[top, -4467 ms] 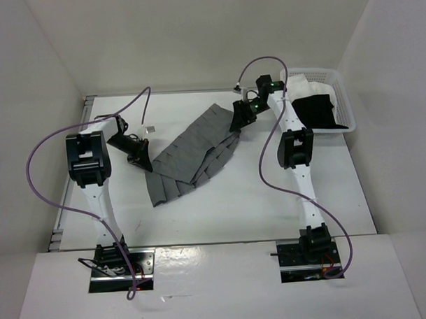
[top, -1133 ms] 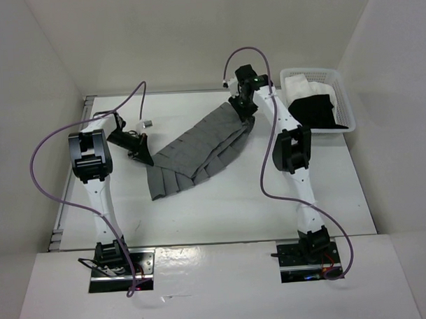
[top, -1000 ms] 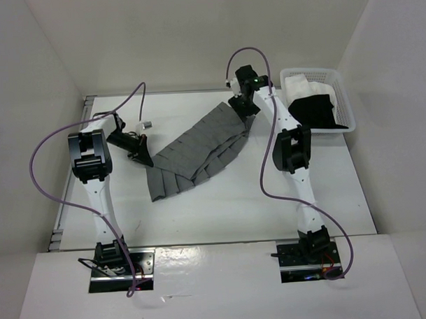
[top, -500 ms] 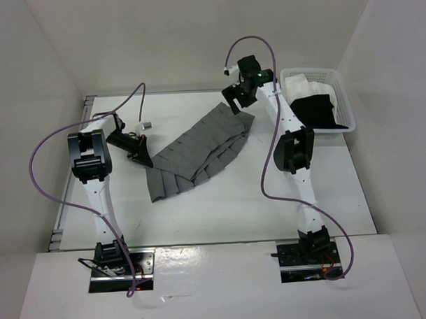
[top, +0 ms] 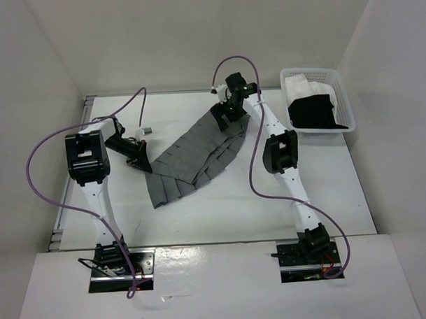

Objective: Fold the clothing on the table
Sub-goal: Fold the skirt

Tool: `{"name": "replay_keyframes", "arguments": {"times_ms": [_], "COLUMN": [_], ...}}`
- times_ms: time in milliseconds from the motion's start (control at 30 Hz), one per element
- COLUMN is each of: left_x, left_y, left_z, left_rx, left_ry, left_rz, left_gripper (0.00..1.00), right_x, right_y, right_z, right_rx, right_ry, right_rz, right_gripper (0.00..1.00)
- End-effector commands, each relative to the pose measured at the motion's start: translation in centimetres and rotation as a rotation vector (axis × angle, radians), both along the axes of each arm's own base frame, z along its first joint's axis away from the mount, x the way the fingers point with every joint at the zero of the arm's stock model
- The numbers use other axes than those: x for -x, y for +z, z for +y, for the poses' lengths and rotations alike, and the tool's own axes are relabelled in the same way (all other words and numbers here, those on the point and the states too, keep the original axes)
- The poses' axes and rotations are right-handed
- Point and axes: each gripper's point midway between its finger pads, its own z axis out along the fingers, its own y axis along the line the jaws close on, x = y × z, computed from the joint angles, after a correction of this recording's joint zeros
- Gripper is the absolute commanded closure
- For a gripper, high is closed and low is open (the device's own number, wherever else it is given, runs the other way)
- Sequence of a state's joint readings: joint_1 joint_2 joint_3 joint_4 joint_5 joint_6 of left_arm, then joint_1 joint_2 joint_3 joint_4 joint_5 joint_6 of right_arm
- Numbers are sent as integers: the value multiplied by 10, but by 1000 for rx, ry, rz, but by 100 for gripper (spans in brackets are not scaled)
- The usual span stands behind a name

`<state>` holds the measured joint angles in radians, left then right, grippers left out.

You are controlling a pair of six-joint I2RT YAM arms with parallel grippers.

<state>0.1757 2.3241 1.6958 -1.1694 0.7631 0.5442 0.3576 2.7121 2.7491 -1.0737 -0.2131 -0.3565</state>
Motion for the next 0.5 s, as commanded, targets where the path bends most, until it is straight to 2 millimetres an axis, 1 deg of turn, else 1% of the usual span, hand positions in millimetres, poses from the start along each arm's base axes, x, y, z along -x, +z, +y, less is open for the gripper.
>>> {"name": "replay_keyframes", "arguments": {"times_ms": [0, 67, 133, 167, 200, 233, 300, 333, 367, 433, 467], "left_x": [-2, -2, -2, -2, -2, -2, -7, -7, -12, -19, -25], "left_y": [-6, -6, -4, -4, -3, -3, -4, -3, -6, -7, -8], "left_z": [13, 13, 15, 15, 14, 14, 18, 18, 20, 26, 27], "left_rx": [-71, -71, -82, -82, -82, -82, -108, -109, -129, -150, -153], "left_ry": [-33, -33, -35, -35, -29, -29, -23, -11, 4, 29, 30], "left_rz": [-66, -66, -73, -73, -67, -67, -86, -75, -86, -101, -116], "left_gripper": [98, 98, 98, 98, 98, 98, 98, 98, 98, 98, 98], "right_x": [-15, -18, -19, -19, -20, -17, -14, -10, -4, 1, 3], "right_y": [5, 2, -8, -8, -15, -23, -24, -33, -38, -38, -35], "right_z": [-20, -24, -26, -26, -32, -33, -33, -39, -39, -39, -38], "right_rx": [8, 32, 44, 44, 48, 56, 52, 63, 64, 61, 54], "right_ry": [-37, -53, -57, -57, -67, -67, -62, -71, -66, -60, -56], "right_rz": [-34, -42, -33, -33, -21, 0, 15, 45, 71, 91, 97], "right_gripper": [1, 1, 1, 1, 1, 1, 1, 1, 1, 1, 1]}}
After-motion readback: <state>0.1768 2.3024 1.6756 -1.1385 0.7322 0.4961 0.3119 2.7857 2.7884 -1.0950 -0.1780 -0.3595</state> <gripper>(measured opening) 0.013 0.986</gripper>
